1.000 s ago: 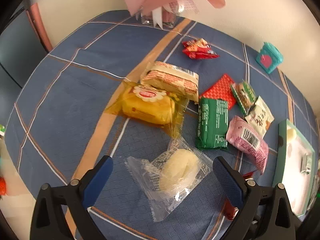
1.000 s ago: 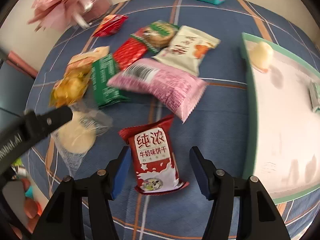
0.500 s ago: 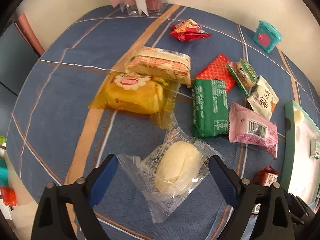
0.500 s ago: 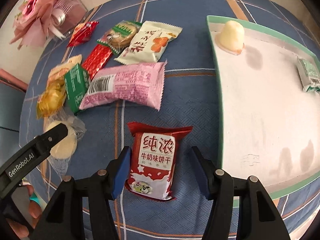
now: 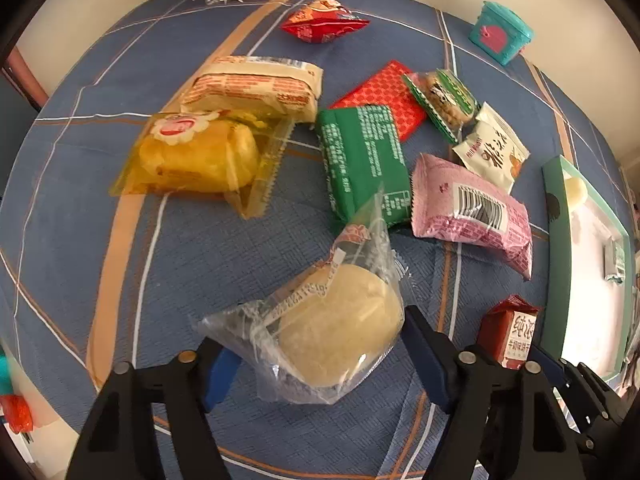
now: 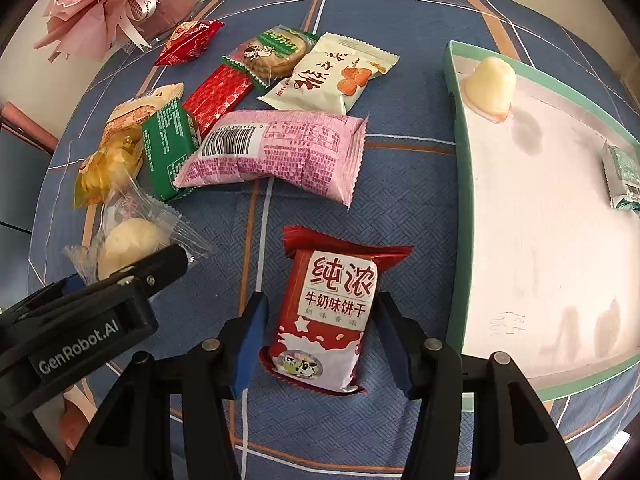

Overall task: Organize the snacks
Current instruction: 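Grasp the wrapped bun with the left tool while the right tool grasps the red milk-biscuit pack, then carry the wrapped bun and red pack over the white tray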

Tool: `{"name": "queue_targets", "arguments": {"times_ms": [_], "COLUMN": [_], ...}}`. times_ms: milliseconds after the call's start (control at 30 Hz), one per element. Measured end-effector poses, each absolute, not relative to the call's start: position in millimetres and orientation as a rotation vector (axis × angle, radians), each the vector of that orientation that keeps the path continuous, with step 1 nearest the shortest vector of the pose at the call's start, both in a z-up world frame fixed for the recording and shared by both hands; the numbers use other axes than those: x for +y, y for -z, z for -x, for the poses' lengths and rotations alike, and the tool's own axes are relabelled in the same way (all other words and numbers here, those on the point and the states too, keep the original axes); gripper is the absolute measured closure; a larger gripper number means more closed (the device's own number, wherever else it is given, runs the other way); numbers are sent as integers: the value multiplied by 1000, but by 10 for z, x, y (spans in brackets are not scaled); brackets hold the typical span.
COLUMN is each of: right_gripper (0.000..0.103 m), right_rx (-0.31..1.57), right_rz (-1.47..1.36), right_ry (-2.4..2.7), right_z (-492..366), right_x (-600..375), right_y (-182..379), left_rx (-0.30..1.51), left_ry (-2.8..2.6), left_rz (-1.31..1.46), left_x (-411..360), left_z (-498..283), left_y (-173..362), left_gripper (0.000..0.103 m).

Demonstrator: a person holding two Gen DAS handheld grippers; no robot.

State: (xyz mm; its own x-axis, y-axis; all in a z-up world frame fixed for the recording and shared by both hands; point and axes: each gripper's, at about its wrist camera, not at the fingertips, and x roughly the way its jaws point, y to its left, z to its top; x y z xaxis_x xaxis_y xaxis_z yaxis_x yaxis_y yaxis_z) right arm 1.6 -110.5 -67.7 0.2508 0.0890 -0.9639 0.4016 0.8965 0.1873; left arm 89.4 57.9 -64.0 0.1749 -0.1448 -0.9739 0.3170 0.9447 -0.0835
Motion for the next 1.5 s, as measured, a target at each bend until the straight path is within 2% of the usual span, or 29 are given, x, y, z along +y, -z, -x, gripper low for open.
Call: {"name": "queue_targets", "arguments": {"times_ms": [900, 1133, 1200, 1267, 1500], "right_gripper": [51, 52, 54, 61, 62], "right_rx": [1331, 1334, 1334, 1334, 1321], "right_rz": [-216, -223, -224, -228, -270], "right_ry": [241, 232, 234, 234, 224], "right_z": [20, 24, 27, 21, 45], "right_x": [-534, -515, -516, -582, -696], "right_y": [806, 816, 810, 795, 759], "left_rx": [1378, 1376, 1375, 1373, 1336], "left_ry": [312, 316, 312, 309, 290], "left_rz": [-217, -210, -193, -180, -148], "left_x": [272, 340, 369, 414, 481], "left_z": [-757, -771, -776, -791, -833], "left_y": [907, 836, 809, 776, 632], "left_gripper": [32, 38, 40, 42, 47]}}
